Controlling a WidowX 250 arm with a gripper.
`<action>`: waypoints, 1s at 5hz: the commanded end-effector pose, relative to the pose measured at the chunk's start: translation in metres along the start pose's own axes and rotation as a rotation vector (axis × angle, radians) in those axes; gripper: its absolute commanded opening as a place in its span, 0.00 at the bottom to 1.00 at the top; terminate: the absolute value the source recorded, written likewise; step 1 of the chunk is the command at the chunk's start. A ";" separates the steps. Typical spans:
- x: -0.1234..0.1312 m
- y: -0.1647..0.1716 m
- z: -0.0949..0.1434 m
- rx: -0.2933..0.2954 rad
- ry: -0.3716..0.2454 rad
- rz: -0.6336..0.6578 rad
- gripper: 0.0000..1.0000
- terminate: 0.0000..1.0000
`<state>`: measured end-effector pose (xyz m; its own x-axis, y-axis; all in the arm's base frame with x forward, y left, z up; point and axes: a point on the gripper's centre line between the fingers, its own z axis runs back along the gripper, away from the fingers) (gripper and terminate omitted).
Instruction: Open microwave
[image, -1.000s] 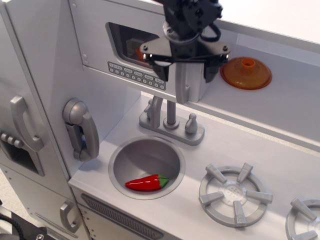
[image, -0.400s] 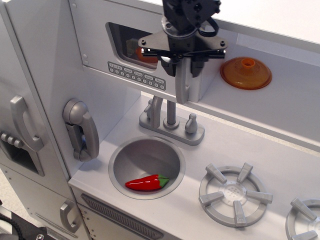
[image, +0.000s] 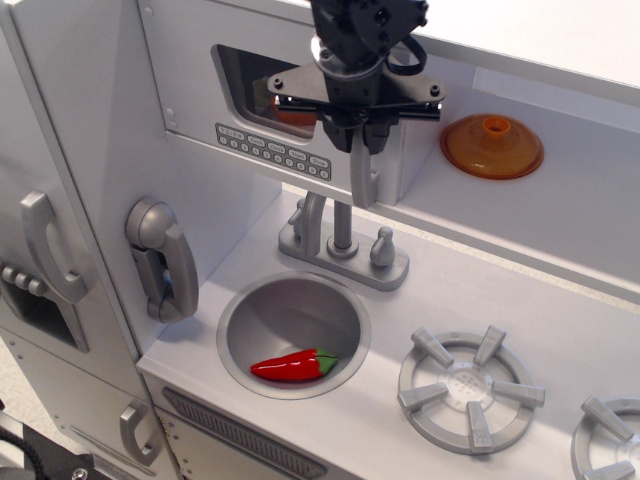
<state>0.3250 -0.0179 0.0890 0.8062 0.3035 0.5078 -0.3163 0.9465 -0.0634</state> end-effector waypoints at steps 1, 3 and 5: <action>-0.020 0.022 0.034 -0.042 -0.007 -0.053 0.00 0.00; -0.045 0.038 0.062 -0.068 0.109 -0.046 1.00 0.00; -0.083 0.005 0.063 -0.022 0.293 -0.076 1.00 0.00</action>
<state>0.2178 -0.0472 0.0849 0.9491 0.2393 0.2046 -0.2364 0.9709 -0.0386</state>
